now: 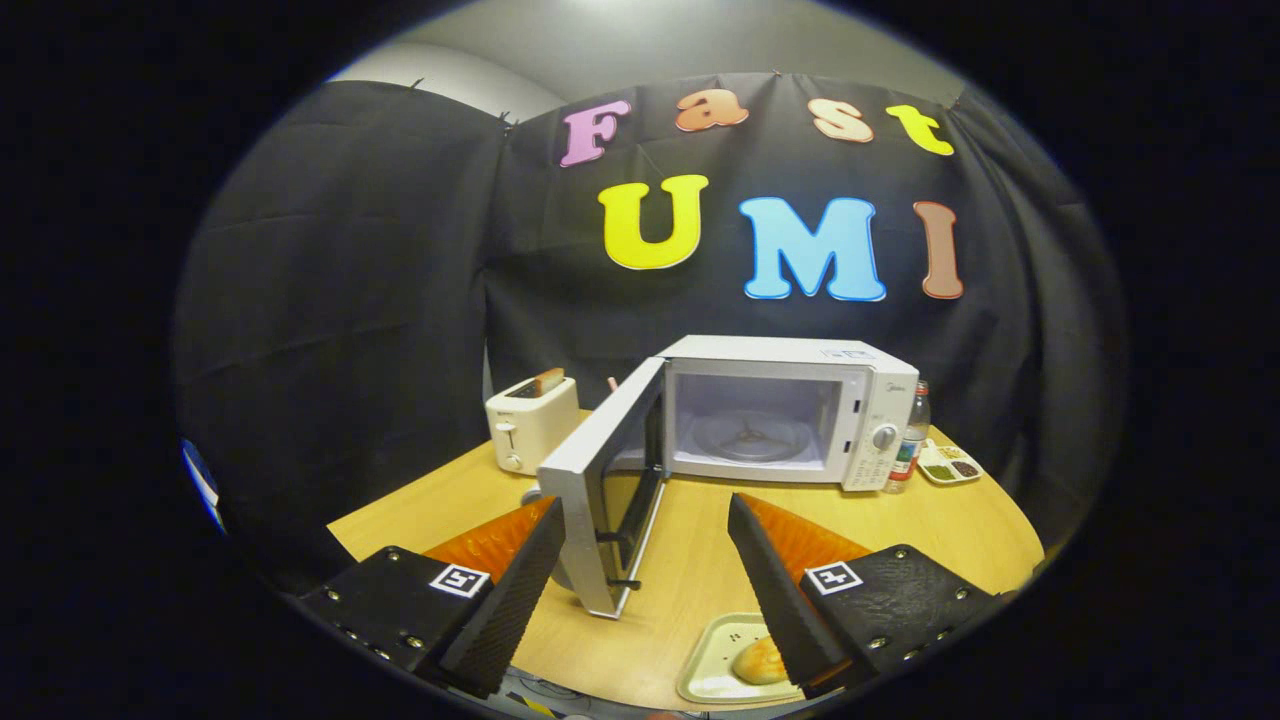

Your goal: Open the microwave, put the food inside, and close the microwave door.

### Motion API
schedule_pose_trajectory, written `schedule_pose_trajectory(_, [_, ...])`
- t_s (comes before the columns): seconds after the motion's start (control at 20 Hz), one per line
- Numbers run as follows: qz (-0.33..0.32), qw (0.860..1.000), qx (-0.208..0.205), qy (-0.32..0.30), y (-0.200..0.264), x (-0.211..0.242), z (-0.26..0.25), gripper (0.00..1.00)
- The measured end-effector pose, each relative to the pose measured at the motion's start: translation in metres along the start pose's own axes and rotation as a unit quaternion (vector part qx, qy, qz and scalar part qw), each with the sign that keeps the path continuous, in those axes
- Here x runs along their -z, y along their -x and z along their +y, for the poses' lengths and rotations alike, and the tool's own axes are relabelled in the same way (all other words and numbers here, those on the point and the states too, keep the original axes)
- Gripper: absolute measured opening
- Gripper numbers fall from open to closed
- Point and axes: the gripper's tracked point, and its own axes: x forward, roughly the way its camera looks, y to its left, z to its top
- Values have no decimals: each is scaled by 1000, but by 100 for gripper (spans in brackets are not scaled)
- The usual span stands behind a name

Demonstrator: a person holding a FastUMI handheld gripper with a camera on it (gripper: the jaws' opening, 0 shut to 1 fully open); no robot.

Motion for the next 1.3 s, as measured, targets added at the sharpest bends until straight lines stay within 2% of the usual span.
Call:
schedule_pose_trajectory(0.15, [27,999,33,-7,0,26,-31,99])
schedule_pose_trajectory(0.4, [86,994,59,-13,1,82,-69,99])
schedule_pose_trajectory(0.75, [165,984,65,-6,-4,159,-92,100])
schedule_pose_trajectory(1.15, [214,973,80,4,-5,200,-104,100])
schedule_pose_trajectory(1.3, [227,971,73,-9,-5,209,-104,99])
